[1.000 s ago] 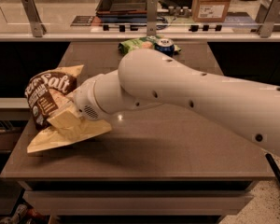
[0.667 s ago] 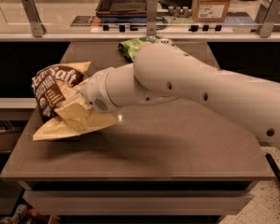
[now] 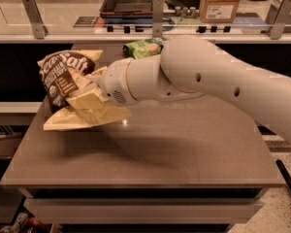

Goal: Pick brown chip bag

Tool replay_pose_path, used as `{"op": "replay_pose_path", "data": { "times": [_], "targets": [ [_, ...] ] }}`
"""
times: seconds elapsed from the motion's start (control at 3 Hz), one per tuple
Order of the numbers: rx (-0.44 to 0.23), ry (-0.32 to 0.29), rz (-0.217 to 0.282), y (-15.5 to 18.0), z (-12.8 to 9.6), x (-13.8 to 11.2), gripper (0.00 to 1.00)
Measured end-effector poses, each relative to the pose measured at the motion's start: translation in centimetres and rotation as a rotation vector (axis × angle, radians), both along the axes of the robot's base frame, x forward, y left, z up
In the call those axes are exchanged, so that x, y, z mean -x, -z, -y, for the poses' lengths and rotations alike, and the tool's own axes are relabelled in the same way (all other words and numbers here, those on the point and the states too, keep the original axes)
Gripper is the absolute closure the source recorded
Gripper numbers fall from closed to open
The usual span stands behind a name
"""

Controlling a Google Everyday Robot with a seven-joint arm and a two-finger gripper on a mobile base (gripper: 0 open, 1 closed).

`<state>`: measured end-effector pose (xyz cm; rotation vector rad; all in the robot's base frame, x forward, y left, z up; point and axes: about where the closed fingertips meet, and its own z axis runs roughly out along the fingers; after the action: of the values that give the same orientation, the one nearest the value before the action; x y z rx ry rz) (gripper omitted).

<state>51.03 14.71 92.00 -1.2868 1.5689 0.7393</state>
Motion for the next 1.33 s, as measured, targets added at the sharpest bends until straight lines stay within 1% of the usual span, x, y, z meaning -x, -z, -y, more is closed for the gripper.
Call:
{"op": "replay_pose_path", "data": {
  "times": [0.33, 0.67, 1.0, 1.33],
  "targets": [
    [-0.014, -0.002, 0.058, -2.5, 0.5, -0.1, 1.0],
    [-0.013, 0.006, 0.112, -5.4, 0.8, 0.0, 1.0],
    [-0.008, 0.018, 0.156, -8.0, 1.1, 0.2, 1.0],
    [0.002, 0.033, 0.223, -11.8, 1.6, 0.4, 1.0]
  ]
}}
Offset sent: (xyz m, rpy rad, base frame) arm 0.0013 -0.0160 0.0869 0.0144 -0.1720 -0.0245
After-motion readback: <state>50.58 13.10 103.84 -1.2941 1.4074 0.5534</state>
